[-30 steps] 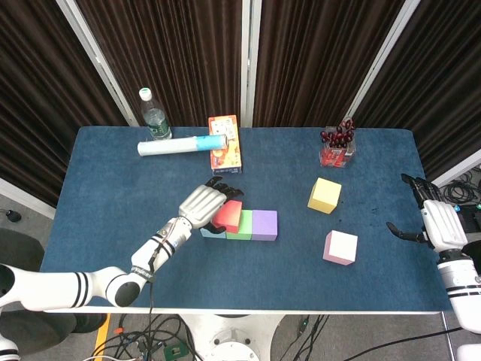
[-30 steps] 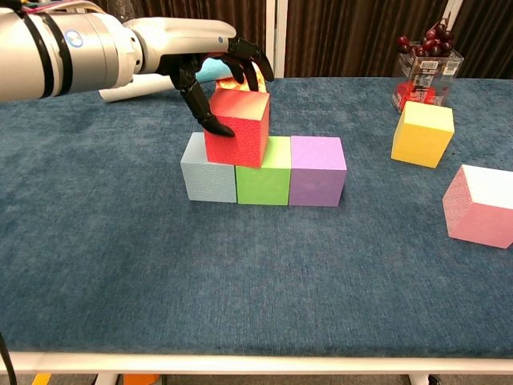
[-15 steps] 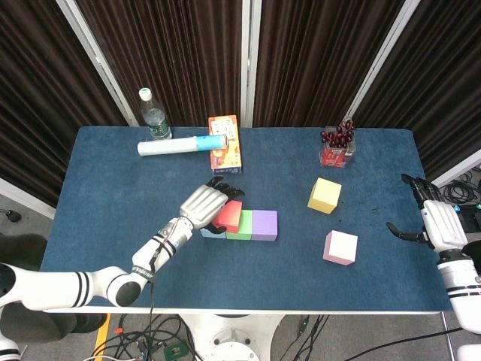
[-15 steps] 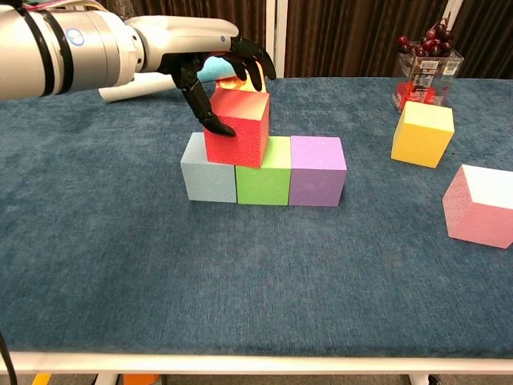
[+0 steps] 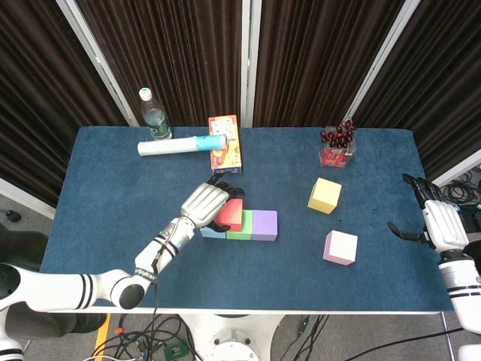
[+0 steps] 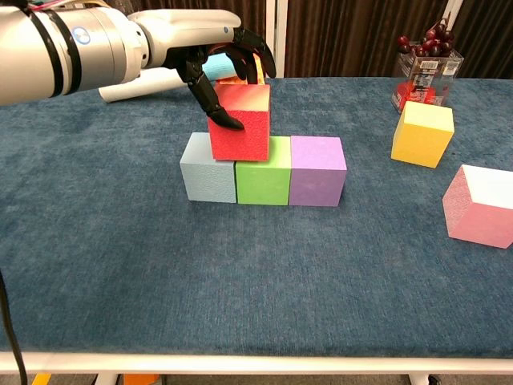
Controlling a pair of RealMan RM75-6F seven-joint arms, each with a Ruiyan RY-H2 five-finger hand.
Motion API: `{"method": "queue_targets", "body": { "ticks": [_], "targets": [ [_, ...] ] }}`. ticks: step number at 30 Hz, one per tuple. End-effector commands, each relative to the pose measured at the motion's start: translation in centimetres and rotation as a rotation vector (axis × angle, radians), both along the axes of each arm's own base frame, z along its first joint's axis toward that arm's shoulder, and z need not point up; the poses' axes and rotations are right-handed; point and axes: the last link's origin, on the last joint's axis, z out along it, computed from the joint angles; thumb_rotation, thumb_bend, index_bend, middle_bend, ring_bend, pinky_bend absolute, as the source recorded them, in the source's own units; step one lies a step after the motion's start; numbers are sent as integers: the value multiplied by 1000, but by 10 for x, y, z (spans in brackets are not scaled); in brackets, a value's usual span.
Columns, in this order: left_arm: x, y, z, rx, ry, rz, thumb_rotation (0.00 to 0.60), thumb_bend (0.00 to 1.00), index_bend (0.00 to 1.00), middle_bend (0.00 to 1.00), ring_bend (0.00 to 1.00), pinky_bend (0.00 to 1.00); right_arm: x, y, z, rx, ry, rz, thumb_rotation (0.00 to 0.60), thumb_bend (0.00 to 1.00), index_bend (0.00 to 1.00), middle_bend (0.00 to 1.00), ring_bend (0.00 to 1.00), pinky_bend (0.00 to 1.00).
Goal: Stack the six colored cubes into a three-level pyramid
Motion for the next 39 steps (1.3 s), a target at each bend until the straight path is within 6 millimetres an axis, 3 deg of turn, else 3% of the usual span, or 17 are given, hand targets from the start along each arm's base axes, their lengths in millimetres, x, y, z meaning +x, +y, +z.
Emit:
{"method": "queue_targets", "body": {
  "ticks": [1, 25, 39],
  "targets": [
    [1, -1, 0, 3, 0, -3, 600, 180, 248, 436, 222, 65, 0, 0, 0, 2, 2, -1, 600, 161, 0, 105, 0, 0],
    [-6, -2, -5, 4, 45, 19, 600, 172, 247, 416, 222, 66, -2, 0, -1, 5, -1, -6, 600, 161, 0, 105, 0, 0],
    [-6, -4, -5, 9, 41, 14, 600, 141, 200, 335, 217, 65, -2, 0, -1, 3, -5, -6, 600, 161, 0, 106, 0, 0]
  ]
}}
